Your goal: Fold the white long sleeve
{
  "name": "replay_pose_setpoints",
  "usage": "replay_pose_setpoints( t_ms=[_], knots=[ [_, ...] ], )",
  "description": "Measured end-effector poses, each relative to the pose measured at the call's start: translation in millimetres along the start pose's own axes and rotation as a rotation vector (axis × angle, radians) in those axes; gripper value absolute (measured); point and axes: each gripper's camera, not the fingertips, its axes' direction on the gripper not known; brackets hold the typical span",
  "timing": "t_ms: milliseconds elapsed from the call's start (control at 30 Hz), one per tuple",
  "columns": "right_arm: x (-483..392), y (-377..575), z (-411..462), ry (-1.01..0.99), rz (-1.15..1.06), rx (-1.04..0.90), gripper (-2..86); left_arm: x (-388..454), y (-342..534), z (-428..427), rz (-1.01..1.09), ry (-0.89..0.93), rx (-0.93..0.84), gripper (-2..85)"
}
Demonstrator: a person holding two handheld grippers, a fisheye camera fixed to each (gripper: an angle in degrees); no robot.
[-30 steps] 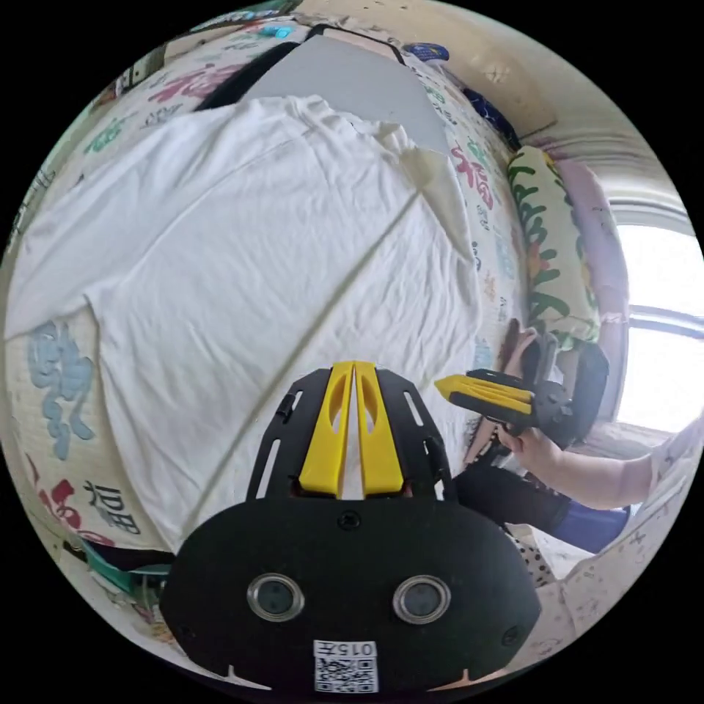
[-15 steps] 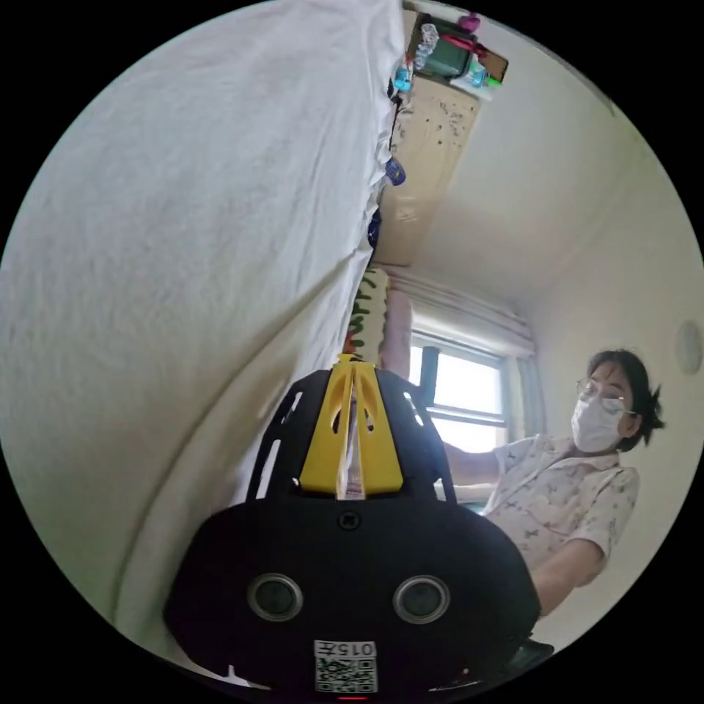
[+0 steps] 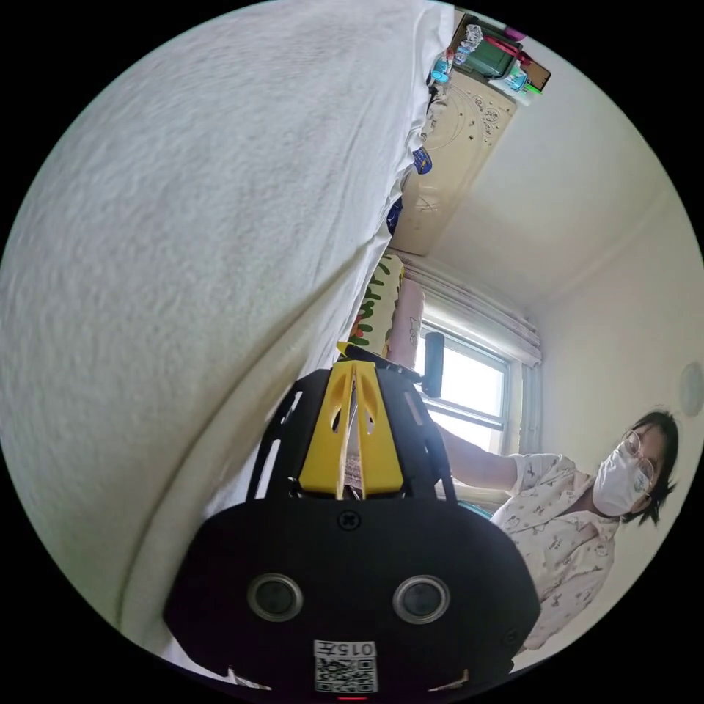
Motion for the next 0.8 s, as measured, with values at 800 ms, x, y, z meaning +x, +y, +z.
replay_pose_setpoints(
  t_ms=[800],
  knots=[
    [8.8,-74.4,81.9,0.205,0.013,-0.094,-0.5,-74.5,-86.1,66.8,0.001,0.007,-0.002,-0.9]
  ],
)
